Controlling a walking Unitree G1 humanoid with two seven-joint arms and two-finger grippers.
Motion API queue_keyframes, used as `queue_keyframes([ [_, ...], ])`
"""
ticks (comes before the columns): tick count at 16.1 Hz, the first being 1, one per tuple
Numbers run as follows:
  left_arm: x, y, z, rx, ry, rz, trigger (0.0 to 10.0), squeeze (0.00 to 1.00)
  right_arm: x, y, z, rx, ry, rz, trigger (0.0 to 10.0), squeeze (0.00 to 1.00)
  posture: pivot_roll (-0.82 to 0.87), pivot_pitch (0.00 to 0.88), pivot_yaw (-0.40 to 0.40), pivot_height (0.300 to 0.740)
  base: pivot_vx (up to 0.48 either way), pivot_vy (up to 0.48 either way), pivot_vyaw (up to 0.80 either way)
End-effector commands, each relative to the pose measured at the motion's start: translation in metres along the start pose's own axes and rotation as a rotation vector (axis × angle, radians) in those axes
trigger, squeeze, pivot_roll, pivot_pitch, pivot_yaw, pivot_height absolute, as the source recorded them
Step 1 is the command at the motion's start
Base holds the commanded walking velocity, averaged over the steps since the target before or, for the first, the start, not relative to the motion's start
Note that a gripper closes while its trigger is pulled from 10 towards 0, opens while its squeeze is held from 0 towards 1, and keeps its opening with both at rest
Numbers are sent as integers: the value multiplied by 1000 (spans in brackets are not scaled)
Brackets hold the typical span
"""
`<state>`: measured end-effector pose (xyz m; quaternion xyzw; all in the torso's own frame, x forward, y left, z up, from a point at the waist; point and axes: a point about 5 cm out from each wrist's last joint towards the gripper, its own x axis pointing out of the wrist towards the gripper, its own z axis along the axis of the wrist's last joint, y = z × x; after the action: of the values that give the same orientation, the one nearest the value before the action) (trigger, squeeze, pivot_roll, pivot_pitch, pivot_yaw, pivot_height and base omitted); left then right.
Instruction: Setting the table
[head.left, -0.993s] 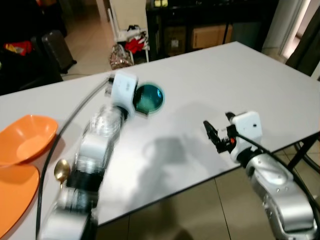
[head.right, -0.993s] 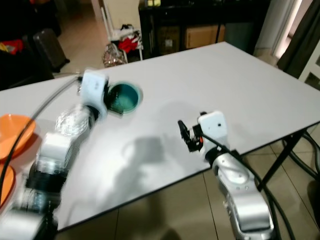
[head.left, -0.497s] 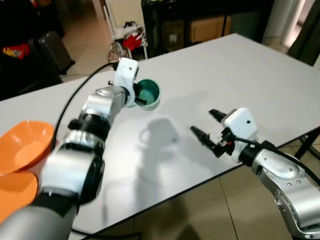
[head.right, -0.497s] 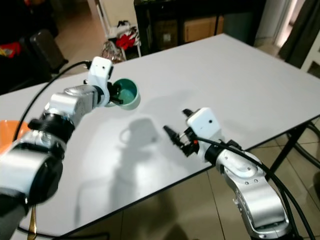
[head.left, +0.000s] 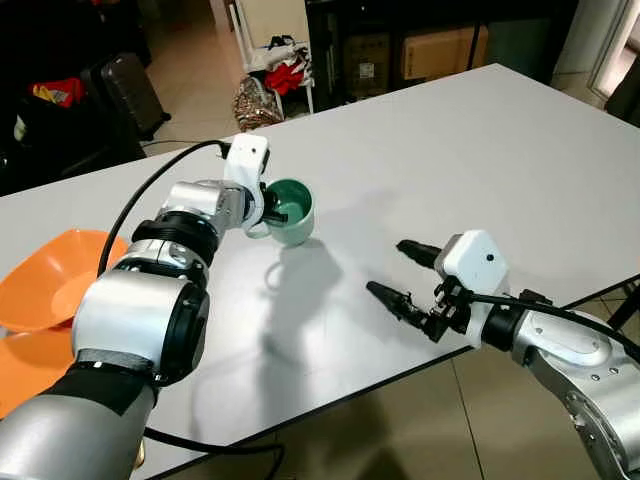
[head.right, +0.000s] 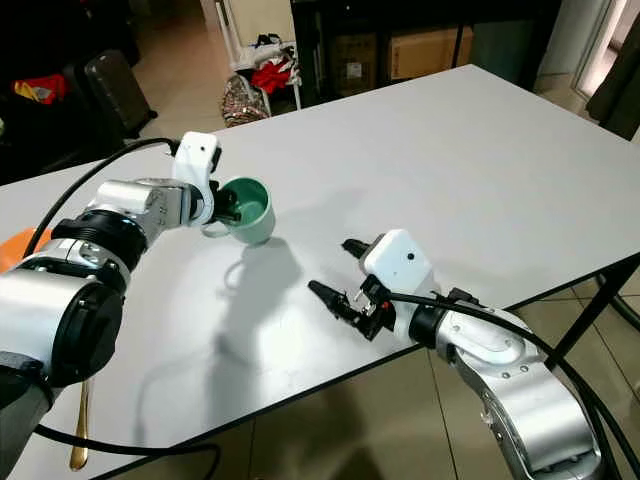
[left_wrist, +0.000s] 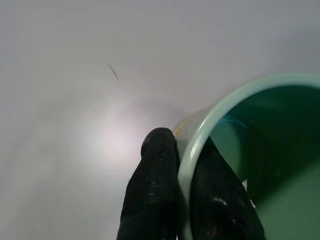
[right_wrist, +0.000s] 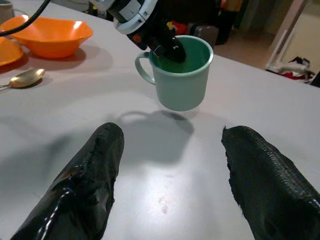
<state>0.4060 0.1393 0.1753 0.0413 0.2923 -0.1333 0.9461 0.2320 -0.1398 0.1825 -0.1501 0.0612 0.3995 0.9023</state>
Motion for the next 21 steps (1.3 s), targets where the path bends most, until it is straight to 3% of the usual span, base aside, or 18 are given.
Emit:
queue_keyframes([
  [1,-1,0,4,30,5,1,10000,0,-1,4,5,-6,-11,27,10000,0,-129,17,183,740,0,0,0],
  [4,0,-1,3,51,11,15,10000,0,-1,7,4,3,-3,36,10000,0,-134,19,189,740,0,0,0],
  [6,1,-6,3,29,12,-4,10000,310,-2,9,4,9,3,41,10000,0,-134,19,194,740,0,0,0],
  [7,1,-7,2,31,14,-7,10000,314,-2,10,4,12,4,42,10000,0,-134,19,196,740,0,0,0],
  [8,2,-7,1,31,16,-3,10000,796,-2,10,3,15,5,43,10000,0,-134,19,199,740,0,0,0],
  [9,2,-7,1,22,16,0,10000,1000,-2,11,3,17,5,43,10000,0,-134,19,199,740,0,0,0],
  [15,3,-7,0,-8,0,11,10000,1000,-2,10,3,20,7,40,10000,0,-140,12,200,740,0,0,0],
  [18,2,-8,12,-35,-108,-4,10000,1000,-3,9,4,16,5,35,10000,0,-144,8,199,740,0,0,0],
  [21,-7,2,31,51,-280,-41,10000,1000,-7,10,5,28,0,14,10000,0,-156,0,198,740,0,0,0],
])
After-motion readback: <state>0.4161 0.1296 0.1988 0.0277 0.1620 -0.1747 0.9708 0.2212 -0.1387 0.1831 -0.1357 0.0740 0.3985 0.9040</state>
